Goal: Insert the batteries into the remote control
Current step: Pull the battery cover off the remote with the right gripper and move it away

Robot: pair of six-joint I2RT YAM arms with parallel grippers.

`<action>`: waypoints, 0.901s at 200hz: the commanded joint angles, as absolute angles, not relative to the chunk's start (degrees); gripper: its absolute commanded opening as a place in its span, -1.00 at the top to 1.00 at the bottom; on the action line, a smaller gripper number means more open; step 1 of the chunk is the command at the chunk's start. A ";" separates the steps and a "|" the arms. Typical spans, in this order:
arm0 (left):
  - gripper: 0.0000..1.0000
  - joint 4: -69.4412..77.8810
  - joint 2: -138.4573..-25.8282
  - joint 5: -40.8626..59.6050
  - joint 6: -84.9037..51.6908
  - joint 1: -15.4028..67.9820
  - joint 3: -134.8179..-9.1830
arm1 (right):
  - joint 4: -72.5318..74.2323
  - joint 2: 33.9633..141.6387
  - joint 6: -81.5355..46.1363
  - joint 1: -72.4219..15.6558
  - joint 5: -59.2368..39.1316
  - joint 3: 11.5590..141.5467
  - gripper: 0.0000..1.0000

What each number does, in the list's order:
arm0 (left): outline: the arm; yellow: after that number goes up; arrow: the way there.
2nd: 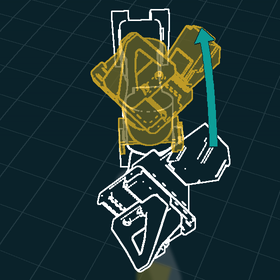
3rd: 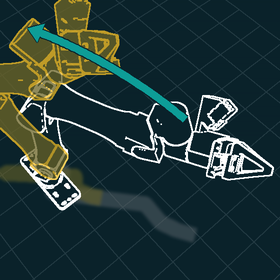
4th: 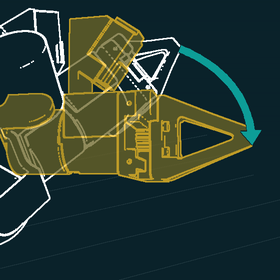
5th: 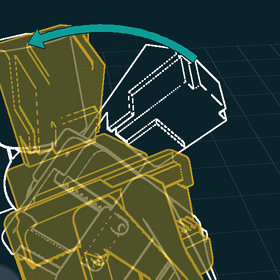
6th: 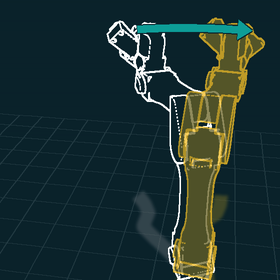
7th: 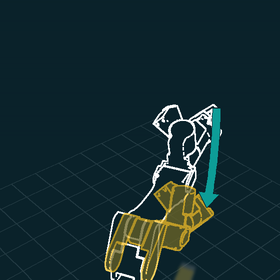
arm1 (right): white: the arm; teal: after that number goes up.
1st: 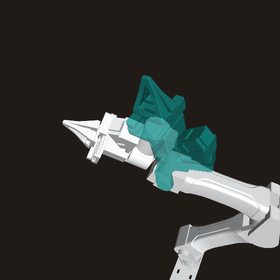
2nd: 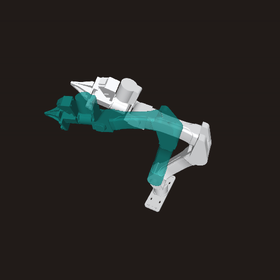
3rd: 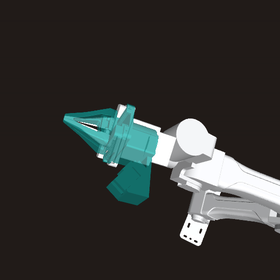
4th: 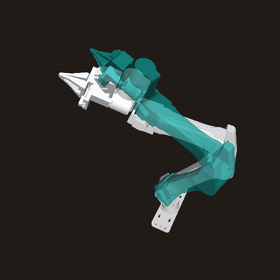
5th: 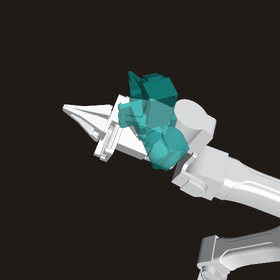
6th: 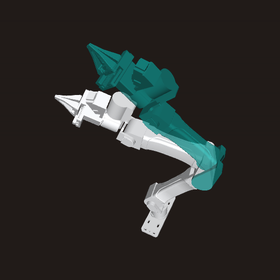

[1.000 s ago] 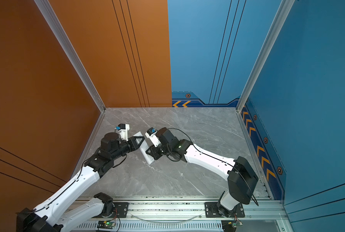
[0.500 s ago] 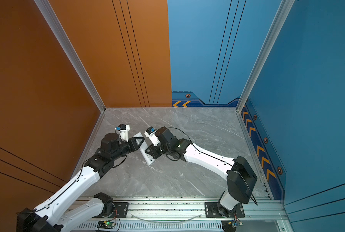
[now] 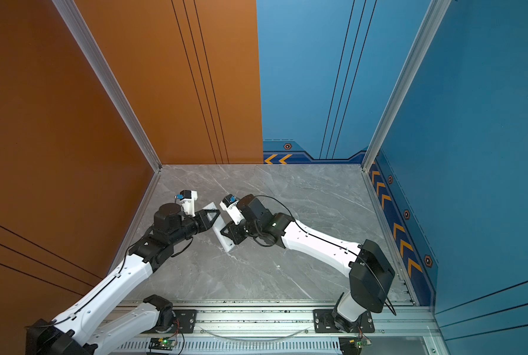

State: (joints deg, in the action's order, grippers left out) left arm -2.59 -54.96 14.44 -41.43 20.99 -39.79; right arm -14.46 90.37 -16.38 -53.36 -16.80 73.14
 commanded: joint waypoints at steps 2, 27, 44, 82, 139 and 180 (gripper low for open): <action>1.00 -3.03 -54.58 14.94 -39.86 20.32 -39.03 | -14.42 87.58 -15.74 -53.44 -17.06 73.33 0.65; 1.00 -3.61 -54.33 14.96 -39.36 20.23 -38.86 | -15.65 86.39 -15.09 -52.87 -16.06 72.58 0.64; 1.00 -3.69 -54.06 15.14 -39.29 20.08 -38.58 | -16.60 85.27 -14.77 -52.18 -15.44 71.53 0.65; 1.00 -3.44 -54.12 16.08 -38.63 19.88 -38.32 | -20.09 82.64 -13.74 -50.51 -13.00 69.17 0.64; 1.00 -2.25 -54.58 18.41 -37.09 19.86 -38.15 | -26.56 78.93 -12.21 -48.09 -9.05 65.12 0.63; 1.00 0.88 -54.25 21.97 -36.70 19.86 -37.42 | -31.97 77.23 -10.06 -45.58 -6.55 63.58 0.62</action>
